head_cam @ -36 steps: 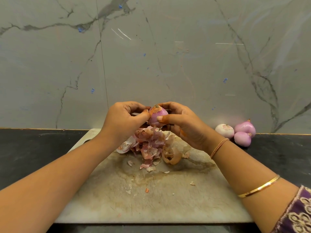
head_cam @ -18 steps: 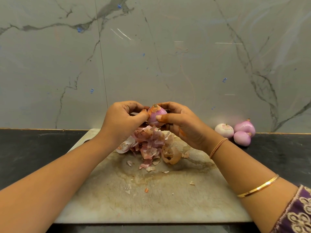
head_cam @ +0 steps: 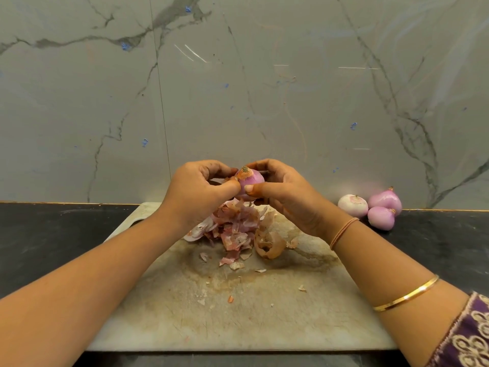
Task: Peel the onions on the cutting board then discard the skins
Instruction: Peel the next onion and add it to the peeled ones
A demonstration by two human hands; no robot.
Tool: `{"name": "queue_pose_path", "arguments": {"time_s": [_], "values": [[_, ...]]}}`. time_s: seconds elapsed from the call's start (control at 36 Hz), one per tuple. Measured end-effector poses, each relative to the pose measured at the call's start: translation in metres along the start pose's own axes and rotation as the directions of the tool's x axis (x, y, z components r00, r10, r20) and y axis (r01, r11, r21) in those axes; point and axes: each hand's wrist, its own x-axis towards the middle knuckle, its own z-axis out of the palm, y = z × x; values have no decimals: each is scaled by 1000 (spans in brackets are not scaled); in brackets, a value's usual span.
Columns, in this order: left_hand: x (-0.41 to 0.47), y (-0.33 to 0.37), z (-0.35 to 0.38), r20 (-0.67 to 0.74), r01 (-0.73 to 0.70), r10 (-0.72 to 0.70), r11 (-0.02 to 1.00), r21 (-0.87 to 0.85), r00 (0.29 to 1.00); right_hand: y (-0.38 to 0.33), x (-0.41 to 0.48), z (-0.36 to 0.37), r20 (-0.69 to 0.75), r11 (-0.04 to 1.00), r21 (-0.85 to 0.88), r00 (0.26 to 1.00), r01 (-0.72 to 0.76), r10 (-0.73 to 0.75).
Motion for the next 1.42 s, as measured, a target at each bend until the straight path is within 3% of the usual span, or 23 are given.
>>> {"name": "queue_pose_path", "arguments": {"time_s": [0.25, 0.5, 0.67, 1.08, 1.42], "values": [[2, -3, -1, -65, -81, 84, 996, 49, 994, 0, 0, 2, 14, 999, 39, 1000, 11, -12], [-1, 0, -1, 3, -71, 71, 995, -65, 997, 0, 2, -3, -19, 995, 96, 1000, 20, -18], [-2, 1, -1, -27, -66, 66, 998, 2, 997, 1, 2, -4, -24, 995, 97, 999, 26, -24], [-3, 2, 4, -44, -57, 60, 996, 62, 997, 5, 6, 0, -110, 997, -58, 992, 50, -57], [1, 1, 1, -21, -49, 50, 999, 21, 999, 1, 6, -3, -104, 997, 67, 994, 36, -29]]}}
